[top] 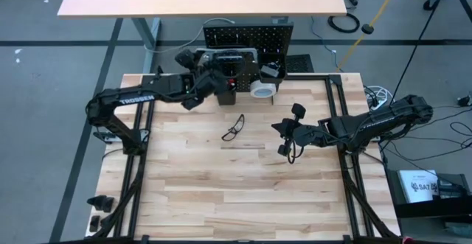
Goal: Hang tools onto peg board
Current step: Put the black safety glasses into the right black tool bin
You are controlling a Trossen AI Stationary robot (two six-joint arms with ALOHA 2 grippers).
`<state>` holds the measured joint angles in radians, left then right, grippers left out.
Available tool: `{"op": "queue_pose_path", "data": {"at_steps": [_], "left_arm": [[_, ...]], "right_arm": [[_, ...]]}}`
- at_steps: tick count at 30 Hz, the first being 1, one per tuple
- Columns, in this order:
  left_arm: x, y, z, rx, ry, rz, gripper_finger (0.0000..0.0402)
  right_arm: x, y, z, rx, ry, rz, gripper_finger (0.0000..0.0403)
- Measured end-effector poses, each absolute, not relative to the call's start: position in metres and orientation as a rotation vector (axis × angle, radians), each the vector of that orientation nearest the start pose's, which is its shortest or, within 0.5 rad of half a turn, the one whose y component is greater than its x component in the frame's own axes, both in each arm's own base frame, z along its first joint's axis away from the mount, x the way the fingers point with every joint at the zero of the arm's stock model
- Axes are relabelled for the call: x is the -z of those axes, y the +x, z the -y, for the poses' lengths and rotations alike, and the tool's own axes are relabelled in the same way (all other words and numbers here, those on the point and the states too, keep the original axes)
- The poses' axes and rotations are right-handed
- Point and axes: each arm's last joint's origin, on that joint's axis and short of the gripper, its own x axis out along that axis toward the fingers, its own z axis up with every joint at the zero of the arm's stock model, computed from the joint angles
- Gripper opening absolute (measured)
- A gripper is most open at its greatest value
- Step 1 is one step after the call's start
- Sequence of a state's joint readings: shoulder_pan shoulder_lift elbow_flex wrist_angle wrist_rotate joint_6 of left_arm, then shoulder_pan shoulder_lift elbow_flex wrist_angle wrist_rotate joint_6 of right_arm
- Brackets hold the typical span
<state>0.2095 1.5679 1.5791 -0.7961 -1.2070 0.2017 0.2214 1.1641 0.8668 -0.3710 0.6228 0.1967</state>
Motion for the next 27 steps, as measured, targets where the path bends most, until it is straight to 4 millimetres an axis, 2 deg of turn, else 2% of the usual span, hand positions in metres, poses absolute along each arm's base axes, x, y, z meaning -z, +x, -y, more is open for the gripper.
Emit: {"op": "queue_pose_path", "data": {"at_steps": [11, 15, 21, 27], "left_arm": [[-0.380, 0.306, -0.073, -1.257, 0.586, -0.842, 0.0294], [-0.389, 0.299, -0.054, -1.264, 0.571, -0.769, 0.0294], [-0.407, 0.283, -0.019, -1.179, 0.512, -0.634, 0.0294], [-0.413, 0.258, 0.013, -0.958, 0.355, -0.576, 0.0294]], "right_arm": [[-0.275, 0.237, -0.036, 0.443, -0.088, -0.571, 0.0000], [-0.275, 0.237, -0.036, 0.443, -0.088, -0.572, 0.0000], [-0.275, 0.237, -0.036, 0.444, -0.089, -0.572, 0.0000], [-0.275, 0.237, -0.036, 0.444, -0.087, -0.571, 0.0000]]}}
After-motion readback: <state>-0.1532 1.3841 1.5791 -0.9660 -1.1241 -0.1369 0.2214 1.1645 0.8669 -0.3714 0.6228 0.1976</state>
